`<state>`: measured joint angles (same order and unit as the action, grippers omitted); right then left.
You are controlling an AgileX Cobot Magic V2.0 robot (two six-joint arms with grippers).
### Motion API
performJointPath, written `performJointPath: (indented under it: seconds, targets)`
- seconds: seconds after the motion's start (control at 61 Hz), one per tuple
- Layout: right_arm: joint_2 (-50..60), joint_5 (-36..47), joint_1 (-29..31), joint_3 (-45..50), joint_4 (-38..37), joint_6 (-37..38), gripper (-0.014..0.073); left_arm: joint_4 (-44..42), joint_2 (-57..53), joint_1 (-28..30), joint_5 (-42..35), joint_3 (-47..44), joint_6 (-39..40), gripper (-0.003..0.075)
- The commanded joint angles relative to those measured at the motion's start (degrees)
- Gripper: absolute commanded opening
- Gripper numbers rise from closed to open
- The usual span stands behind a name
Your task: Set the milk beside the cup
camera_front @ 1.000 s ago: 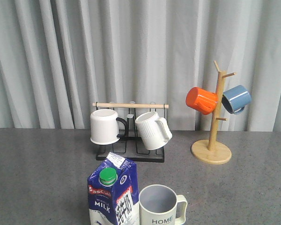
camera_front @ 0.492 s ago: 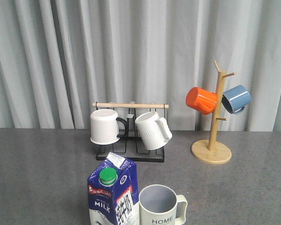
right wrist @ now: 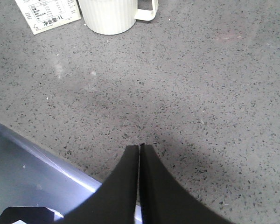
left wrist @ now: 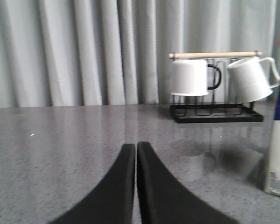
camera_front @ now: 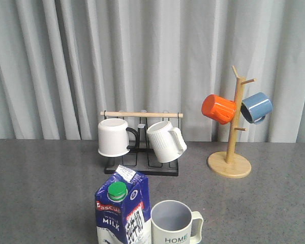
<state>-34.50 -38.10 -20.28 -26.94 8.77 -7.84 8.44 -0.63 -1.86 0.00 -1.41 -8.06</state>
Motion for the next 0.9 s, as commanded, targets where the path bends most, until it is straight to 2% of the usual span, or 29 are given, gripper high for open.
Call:
performJointPath:
  seconds: [0.0, 0.23, 0.885]
  targets:
    - [-0.15, 3.11, 0.13, -1.62, 0.03, 0.10, -0.0005, 0.27, -0.83, 1.36, -2.51, -1.34, -0.05, -0.0008]
    - [-0.15, 3.11, 0.13, -1.62, 0.03, 0.10, -0.0005, 0.02, -0.76, 1.92, -0.34, -1.34, -0.05, -0.0008]
    - [-0.15, 3.11, 0.13, -1.62, 0.03, 0.10, -0.0005, 0.08, -0.76, 1.92, -0.34, -1.23, 0.00, -0.0008]
